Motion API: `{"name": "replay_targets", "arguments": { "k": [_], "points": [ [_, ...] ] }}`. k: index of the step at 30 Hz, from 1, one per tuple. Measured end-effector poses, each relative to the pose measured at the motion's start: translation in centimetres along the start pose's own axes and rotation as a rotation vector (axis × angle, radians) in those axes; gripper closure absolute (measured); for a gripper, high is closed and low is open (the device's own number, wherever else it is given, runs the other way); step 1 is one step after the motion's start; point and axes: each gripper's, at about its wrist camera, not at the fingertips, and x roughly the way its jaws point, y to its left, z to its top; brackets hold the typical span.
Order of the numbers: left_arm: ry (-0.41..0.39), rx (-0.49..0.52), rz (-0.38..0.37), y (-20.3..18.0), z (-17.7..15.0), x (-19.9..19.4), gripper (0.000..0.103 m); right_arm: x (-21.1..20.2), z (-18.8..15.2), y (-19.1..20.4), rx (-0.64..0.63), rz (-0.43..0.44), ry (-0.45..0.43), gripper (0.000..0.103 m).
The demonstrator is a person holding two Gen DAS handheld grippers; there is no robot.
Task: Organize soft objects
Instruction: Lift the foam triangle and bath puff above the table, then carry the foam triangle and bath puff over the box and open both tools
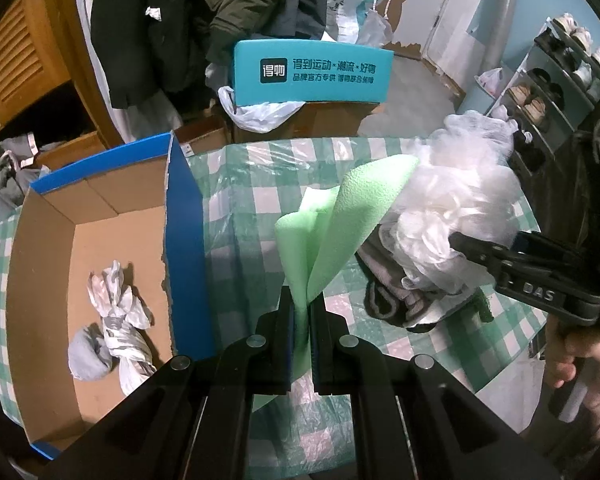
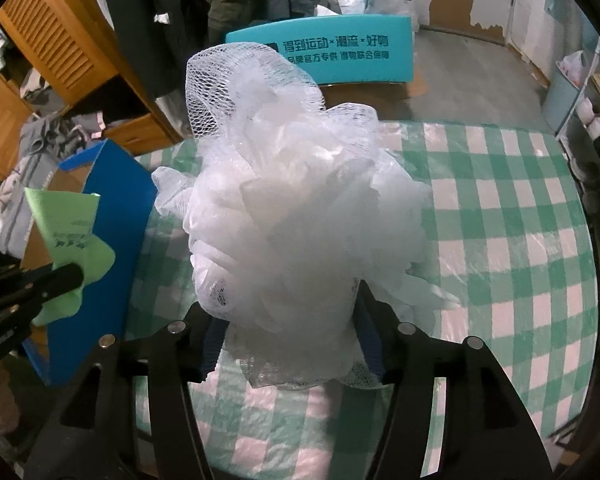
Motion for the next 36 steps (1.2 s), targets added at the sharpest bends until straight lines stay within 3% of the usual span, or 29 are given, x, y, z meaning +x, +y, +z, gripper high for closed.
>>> {"name": "replay_targets", "arguments": {
  "k": [3,8,19,36],
  "points": [
    [0.003,-0.004,0.003,0.3,-0.1,0.1,0.096,0.4,-0.2,0.2,-0.012,-0.023,-0.001,0.067],
    [0.008,-0.019,0.007,0.8,-0.1,0.0,0.096,-1.1,-0.4,1.4,-0.067,-0.073,-0.062,0.077],
    [-0.038,-0.013,0.018,1.0,-0.1,-2.1,0.096,-4.0,-0.4,1.6,-0.047,-0.078,-0.139,0.078],
    [-0.088,-0.044,0.042,2.8,-0.6,-4.7,0.096,-7.6,-0.3,6.1,-0.139,-0.008,-0.222,0.079]
  ]
}}
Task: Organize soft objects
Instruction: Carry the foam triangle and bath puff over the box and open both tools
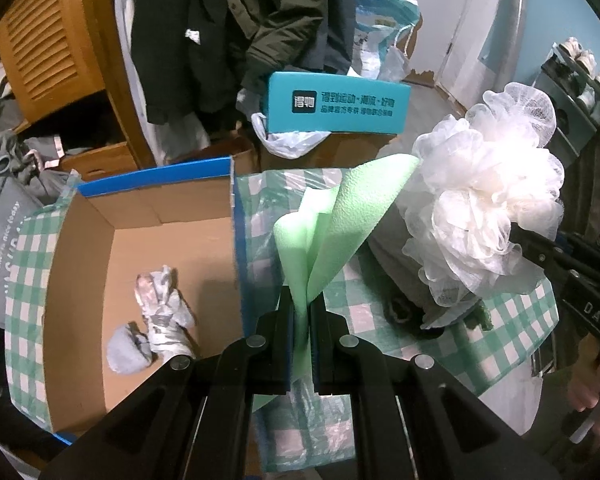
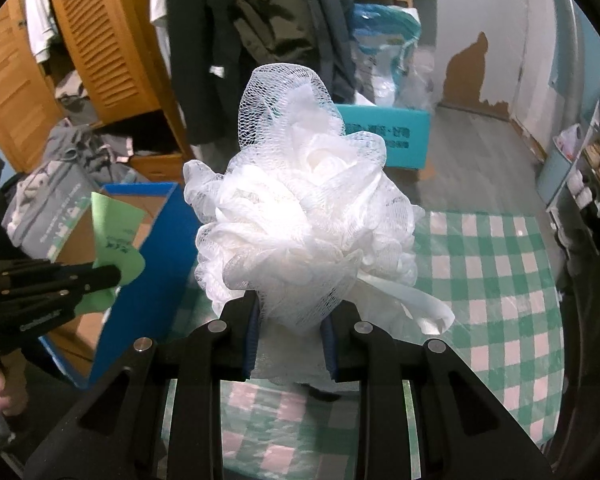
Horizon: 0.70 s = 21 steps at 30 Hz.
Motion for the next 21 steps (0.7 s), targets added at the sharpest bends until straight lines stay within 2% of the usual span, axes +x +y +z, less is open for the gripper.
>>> {"name": "replay_targets", "arguments": {
  "k": [21],
  "points": [
    [-0.058,-0.073,0.060,5.1,-1.2,-3.2,0.096,-0.3,2.5,7.3,-0.103,0.100,-0.038,0.079]
  ]
}}
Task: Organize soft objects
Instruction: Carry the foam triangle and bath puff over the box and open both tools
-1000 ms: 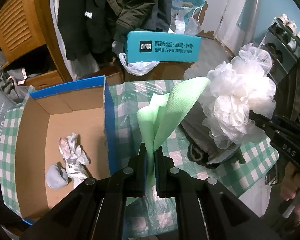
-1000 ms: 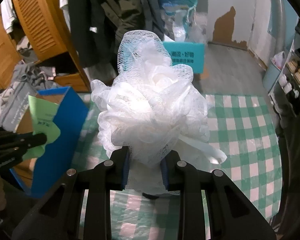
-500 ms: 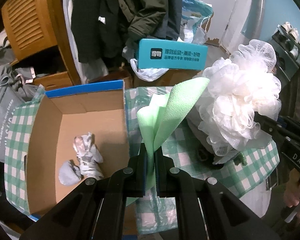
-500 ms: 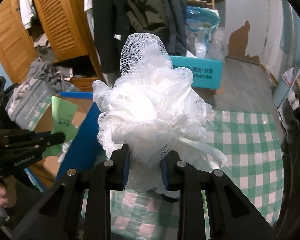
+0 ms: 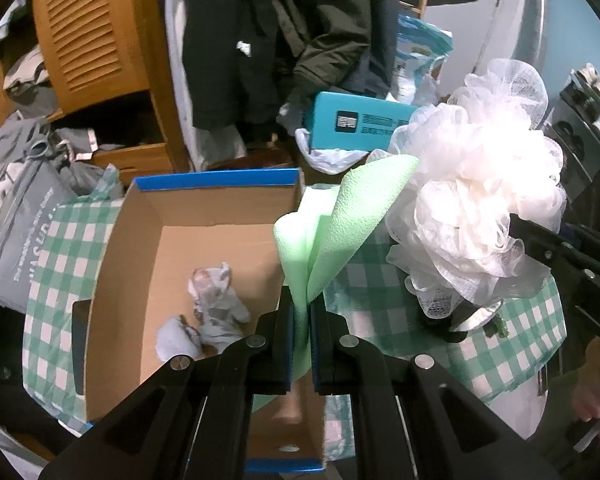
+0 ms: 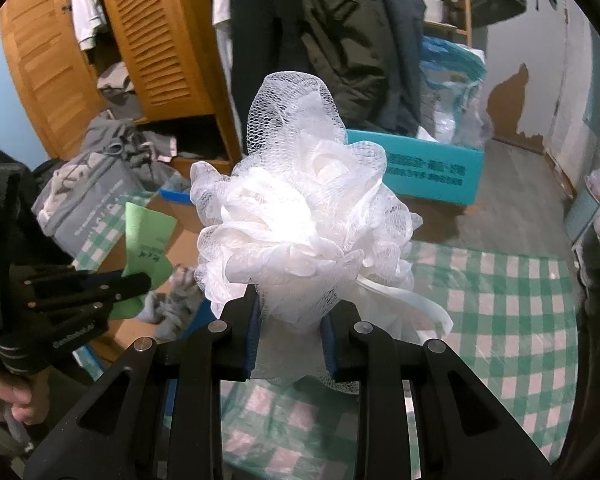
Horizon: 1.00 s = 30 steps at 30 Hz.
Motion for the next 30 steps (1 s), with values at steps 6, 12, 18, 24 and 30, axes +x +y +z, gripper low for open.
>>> {"name": "replay_targets", "arguments": {
  "k": [6,12,18,24,30],
  "points": [
    [-0.009,-0.047,0.022,2.6,-0.2,-0.4,0.096,0.8,0.9,2.7,-0.036,0.029,0.001,0.079],
    [-0.010,-0.094,0.037,5.2,-0.6,-0.5,0.096,1.7,1.8,5.1,-0.066,0.049,0.008,0.079],
    [-0.006,-0.131,0.074,7.5,-1.1,-0.1,0.096,3.1,2.4,7.4,-0.095,0.068,0.026,0.079],
    [0.015,-0.174,0.094,9.8,-1.5,0.8,0.096,5.0,3.1,9.8,-0.118,0.093,0.057,0.079],
    [0.042,-0.190,0.127,11.1,-2.1,2.0,0.096,7.4,3.3,12.1,-0.159,0.109,0.096,0.079]
  ]
}}
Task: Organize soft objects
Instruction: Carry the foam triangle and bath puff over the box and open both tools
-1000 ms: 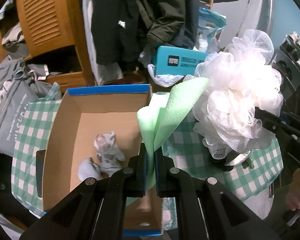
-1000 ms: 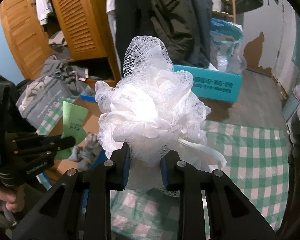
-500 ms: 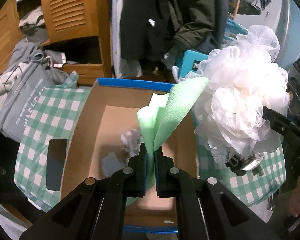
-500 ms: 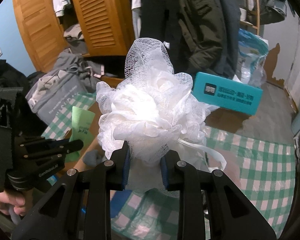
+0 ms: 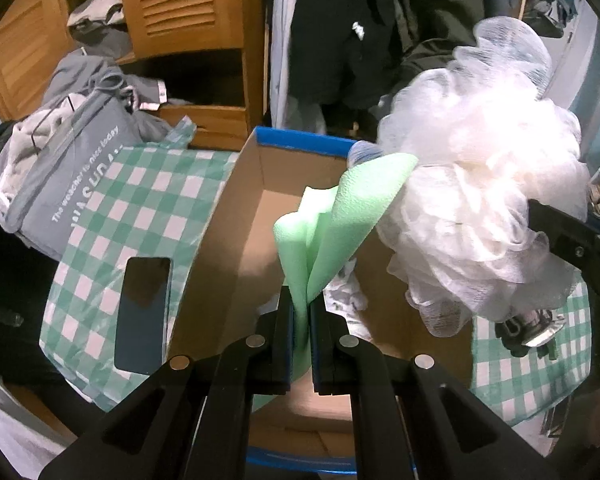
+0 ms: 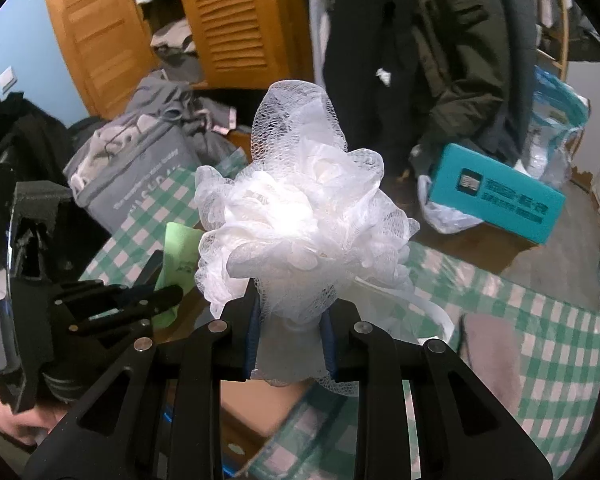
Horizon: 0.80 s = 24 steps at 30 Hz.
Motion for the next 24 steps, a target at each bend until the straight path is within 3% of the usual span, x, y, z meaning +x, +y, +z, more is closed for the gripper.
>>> {"name": "replay_targets", "arguments": {
  "k": [6,8,9,11,13,17,24],
  "points": [
    [0.031,-0.020,0.011,0.8,-0.1,1.0,0.095,2.1,0.1,0.5,-0.012,0.010,0.040,0.079],
    [0.041,-0.028,0.009,0.9,-0.1,1.1,0.090,2.7,0.1,0.4,-0.010,0.022,0.055,0.077],
    [0.044,-0.032,0.010,1.0,-0.1,1.2,0.087,2.9,0.0,0.3,-0.008,0.029,0.062,0.075],
    [0.041,-0.039,0.021,1.1,-0.1,1.1,0.068,3.1,0.1,0.3,0.002,0.038,0.065,0.066],
    [0.024,-0.048,0.026,1.3,0.0,0.8,0.061,3.0,0.1,0.2,0.010,0.033,0.057,0.061],
    [0.012,-0.067,0.017,1.7,0.3,0.3,0.053,2.1,0.3,0.1,0.014,0.011,0.023,0.045],
    [-0.006,-0.089,0.003,1.8,0.6,-0.2,0.051,0.6,0.4,-1.2,0.047,-0.016,-0.001,0.036]
  ]
}}
